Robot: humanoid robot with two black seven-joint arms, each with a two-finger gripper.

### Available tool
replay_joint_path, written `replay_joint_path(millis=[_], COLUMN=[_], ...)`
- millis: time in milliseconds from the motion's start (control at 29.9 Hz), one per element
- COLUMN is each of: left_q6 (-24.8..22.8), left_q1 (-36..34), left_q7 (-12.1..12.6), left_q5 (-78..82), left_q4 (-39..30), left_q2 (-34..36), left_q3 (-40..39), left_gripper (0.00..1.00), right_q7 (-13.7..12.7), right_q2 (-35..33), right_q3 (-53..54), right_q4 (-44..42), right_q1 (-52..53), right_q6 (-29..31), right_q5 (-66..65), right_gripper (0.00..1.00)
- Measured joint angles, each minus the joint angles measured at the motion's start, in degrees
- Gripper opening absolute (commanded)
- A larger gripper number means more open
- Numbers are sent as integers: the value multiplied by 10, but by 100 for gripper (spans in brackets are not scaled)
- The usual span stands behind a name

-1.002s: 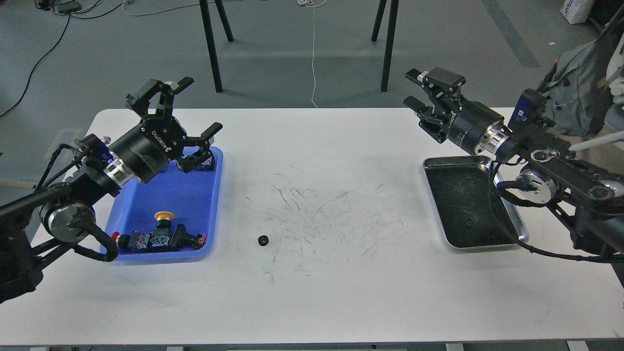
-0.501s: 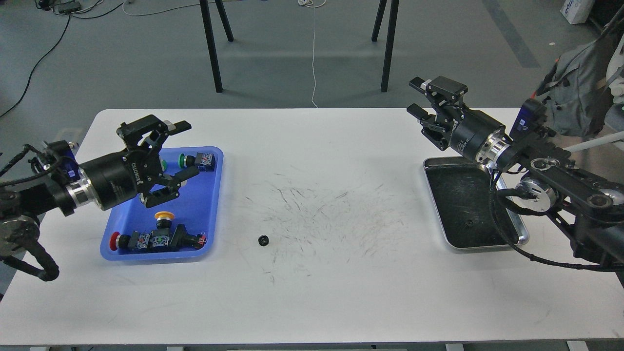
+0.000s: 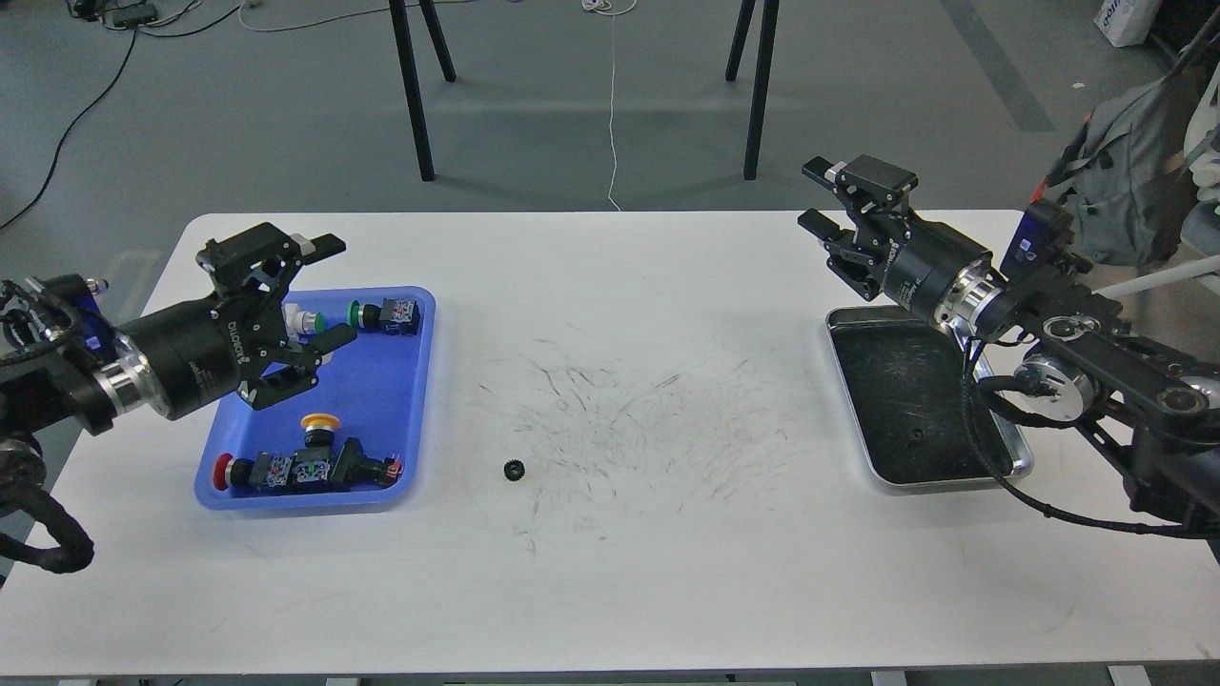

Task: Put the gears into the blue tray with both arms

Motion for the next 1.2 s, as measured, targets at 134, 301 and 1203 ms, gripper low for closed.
replay_joint_path(millis=[134, 301, 1203], left_q6=[15, 22, 31], left_q1=[-14, -22, -82], left_q7=[3, 3, -27], left_q5=[34, 109, 758], left_q4=[-97, -128, -123], left_q2=[84, 127, 8], left_q3=[3, 8, 14], left_gripper=[100, 100, 100], right_q7=[0, 0, 0], right_q2=[0, -7, -13], right_q3=[0, 4, 58], right_q4=[0, -1, 4], right_q1=[0, -6, -74], right_q6=[-3, -7, -59], right_q5=[0, 0, 1], right_gripper=[68, 68, 80])
